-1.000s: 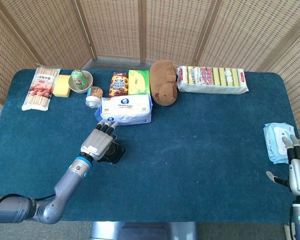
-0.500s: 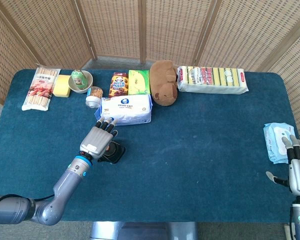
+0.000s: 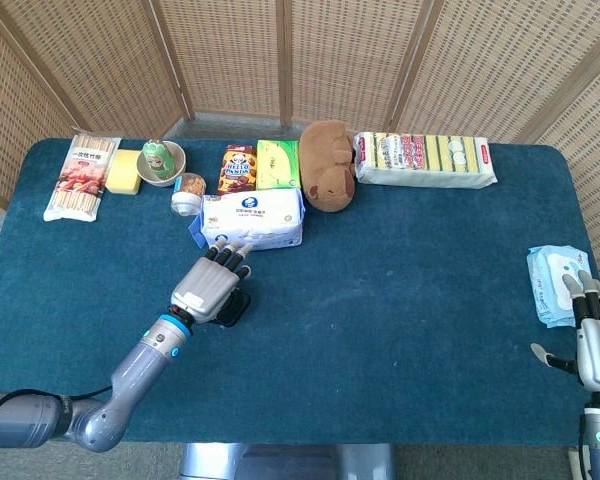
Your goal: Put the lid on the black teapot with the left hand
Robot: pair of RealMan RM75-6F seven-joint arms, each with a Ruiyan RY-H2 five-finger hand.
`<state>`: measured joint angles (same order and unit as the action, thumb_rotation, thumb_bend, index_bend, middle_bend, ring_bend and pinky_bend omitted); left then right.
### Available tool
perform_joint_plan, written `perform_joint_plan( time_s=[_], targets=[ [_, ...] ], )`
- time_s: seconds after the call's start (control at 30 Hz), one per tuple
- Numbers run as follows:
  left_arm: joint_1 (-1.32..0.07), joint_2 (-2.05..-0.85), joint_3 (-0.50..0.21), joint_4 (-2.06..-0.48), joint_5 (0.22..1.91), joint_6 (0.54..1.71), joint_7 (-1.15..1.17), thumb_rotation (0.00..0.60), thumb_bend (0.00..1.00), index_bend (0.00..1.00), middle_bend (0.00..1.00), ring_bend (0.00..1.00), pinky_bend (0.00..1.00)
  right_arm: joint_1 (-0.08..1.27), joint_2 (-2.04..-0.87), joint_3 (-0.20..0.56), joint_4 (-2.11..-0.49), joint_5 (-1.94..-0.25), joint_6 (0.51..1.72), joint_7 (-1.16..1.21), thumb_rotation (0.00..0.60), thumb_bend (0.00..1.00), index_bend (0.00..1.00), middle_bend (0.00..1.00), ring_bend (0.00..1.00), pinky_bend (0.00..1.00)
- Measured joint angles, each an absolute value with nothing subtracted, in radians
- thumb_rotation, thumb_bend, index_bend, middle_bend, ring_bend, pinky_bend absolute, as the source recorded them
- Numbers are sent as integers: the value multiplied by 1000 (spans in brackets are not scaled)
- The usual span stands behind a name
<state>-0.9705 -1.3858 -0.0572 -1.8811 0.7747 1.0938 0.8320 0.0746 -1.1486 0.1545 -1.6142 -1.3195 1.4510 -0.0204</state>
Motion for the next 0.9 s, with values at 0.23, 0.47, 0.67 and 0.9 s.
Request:
perform_joint_plan(
  time_s=[0.23, 0.47, 0.67, 0.9],
  targets=[
    [-979, -1427, -54, -1849, 763, 1102, 856, 600, 222, 260, 0, 0, 50, 75, -1145, 155, -1615, -1320, 1449, -15, 600, 0, 48, 0, 0, 0],
    [-980, -1440, -53, -1832, 743, 1107, 867, 600, 221, 260, 0, 0, 50, 75, -1144, 154, -1616, -1319, 1447, -13, 600, 0, 48, 0, 0, 0],
    [-980, -1443, -49, -1824, 735, 1107, 871, 600, 222, 260, 0, 0, 50, 75, -1144, 154, -1616, -1318, 1447, -13, 600, 0, 48, 0, 0, 0],
    [-978, -1439, -54, -1822, 731, 1107, 864, 600, 222, 260, 0, 0, 50, 76, -1144, 155, -1615, -1317, 1446, -12, 600, 0, 48, 0, 0, 0]
  ],
)
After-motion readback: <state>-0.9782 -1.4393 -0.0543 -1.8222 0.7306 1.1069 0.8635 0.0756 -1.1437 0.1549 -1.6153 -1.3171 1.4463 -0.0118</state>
